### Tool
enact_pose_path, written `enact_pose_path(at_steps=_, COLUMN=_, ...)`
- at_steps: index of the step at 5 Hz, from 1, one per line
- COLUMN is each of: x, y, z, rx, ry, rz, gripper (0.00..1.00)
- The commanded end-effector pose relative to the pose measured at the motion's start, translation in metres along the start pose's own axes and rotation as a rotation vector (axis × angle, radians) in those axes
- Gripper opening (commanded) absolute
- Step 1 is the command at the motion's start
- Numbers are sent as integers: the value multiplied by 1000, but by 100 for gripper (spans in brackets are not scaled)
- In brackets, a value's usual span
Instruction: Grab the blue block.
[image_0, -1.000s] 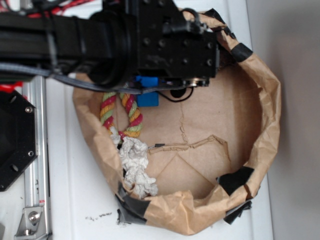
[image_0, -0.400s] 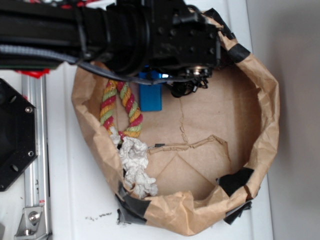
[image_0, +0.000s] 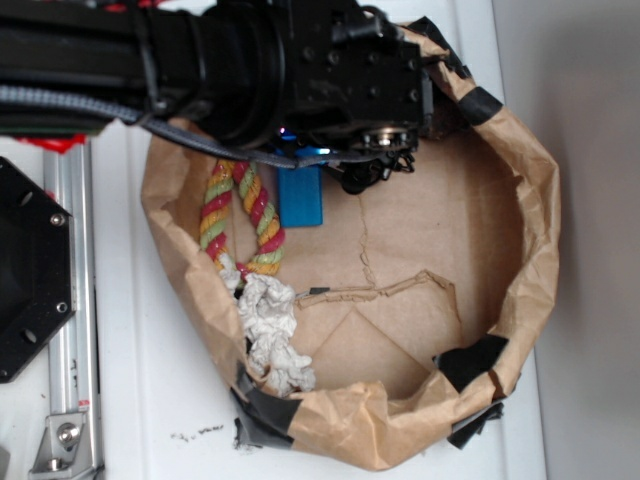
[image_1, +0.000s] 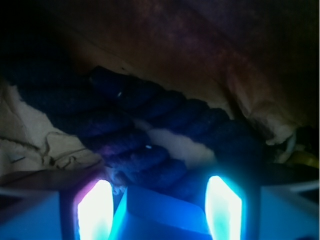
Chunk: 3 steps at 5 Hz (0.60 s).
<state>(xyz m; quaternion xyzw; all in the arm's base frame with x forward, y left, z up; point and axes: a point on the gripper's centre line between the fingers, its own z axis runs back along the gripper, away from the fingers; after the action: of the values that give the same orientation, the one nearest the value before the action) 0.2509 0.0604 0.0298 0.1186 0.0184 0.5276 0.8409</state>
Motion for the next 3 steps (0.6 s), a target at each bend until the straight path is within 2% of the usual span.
enact_pose_path(at_steps=1, x=14, y=-1, z=44, rx=-101, ry=-93, rz=-96, gripper=0)
enact_pose_path(at_steps=2, x=26, y=-24, z=80, rx=-184, ry=-165, rz=-306, gripper=0)
enact_pose_path(at_steps=3, x=30, y=-50, z=121, rx=-282, ry=-278, rz=-528, gripper=0)
